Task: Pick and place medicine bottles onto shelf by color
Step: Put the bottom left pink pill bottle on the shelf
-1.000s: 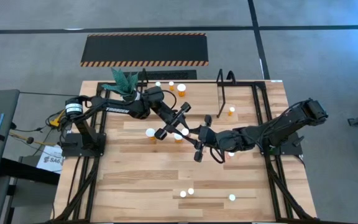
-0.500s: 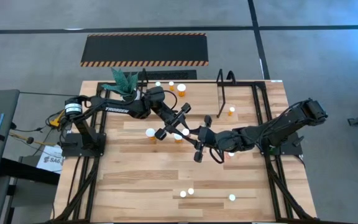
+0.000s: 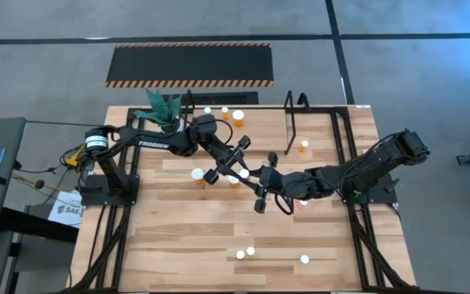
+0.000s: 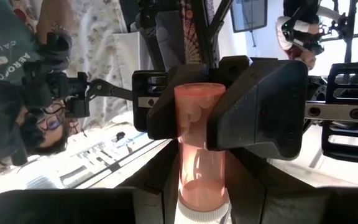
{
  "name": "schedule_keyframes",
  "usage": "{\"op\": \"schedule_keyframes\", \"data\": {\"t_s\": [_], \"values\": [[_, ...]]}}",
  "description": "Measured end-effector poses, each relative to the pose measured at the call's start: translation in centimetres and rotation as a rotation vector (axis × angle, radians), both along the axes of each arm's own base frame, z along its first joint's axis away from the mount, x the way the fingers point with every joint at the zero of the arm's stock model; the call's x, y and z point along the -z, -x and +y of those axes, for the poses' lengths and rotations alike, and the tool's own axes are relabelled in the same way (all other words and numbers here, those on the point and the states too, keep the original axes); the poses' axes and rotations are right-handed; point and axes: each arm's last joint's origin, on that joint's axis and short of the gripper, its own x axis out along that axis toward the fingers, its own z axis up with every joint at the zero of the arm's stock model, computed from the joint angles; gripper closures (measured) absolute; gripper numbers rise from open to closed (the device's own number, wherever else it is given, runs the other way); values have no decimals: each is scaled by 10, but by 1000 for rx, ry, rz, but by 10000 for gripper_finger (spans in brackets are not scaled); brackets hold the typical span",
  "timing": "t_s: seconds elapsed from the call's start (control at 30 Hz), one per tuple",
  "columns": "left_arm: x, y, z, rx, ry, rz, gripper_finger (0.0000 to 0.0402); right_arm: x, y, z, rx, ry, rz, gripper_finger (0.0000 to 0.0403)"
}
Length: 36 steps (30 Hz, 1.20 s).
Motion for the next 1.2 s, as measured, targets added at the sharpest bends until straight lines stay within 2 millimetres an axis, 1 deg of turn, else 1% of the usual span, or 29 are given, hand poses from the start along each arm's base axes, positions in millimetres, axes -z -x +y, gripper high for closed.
{"op": "schedule_keyframes", "data": {"t_s": [1.2], "values": [[1, 0, 1, -6, 3, 8, 307, 0, 0, 0, 5, -18, -1, 287]]}}
